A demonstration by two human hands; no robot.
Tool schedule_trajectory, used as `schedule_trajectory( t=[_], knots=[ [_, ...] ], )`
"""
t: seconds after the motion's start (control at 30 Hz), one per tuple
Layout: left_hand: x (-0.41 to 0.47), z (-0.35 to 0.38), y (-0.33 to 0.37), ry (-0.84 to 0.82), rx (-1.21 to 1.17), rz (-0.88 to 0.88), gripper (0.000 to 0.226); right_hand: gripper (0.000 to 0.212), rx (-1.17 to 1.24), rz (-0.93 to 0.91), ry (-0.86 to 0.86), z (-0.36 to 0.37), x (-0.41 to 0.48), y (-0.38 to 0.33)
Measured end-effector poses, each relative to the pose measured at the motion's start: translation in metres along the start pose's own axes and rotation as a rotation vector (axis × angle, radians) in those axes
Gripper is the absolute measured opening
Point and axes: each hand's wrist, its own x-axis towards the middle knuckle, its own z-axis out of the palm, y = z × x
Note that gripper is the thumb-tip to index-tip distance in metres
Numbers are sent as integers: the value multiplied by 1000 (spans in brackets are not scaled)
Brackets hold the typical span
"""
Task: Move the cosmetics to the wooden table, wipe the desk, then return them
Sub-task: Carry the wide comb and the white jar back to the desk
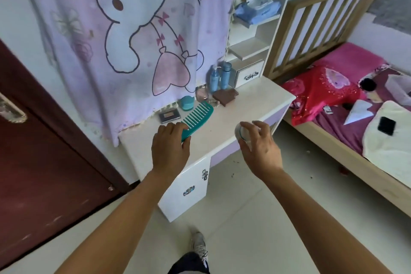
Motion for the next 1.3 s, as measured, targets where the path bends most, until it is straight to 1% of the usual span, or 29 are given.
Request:
schedule_trajectory(
  t=[0.17,0.3,0.43,0.57,0.67,0.83,0.97,1.07,1.17,1.3],
  knots=[
    [107,50,7,-71,-41,42,25,44,-26,52,15,7,99,32],
    [161,88,8,-104,-22,51,25,43,-29,93,12,22,150,60],
    [189,134,-1,-176,6,-39,22,43,-12,82,-49,54,197,89],
    [200,168,-17,-243,85,-168,14,45,28,5,-161,96,251,107],
    [198,182,-32,-317,185,-294,2,47,89,-51,-304,130,288,111],
    [183,195,-48,-373,323,-502,10,46,152,-266,-496,185,333,104],
    [162,204,-58,-453,314,-614,25,45,167,-360,-609,220,343,89],
    [154,216,-72,-490,328,-603,32,45,116,-401,-668,241,342,81],
    [152,233,-96,-579,336,-602,27,47,86,-386,-691,262,343,75],
    [161,248,-128,-700,392,-554,41,46,17,-361,-713,288,347,68]
  ],
)
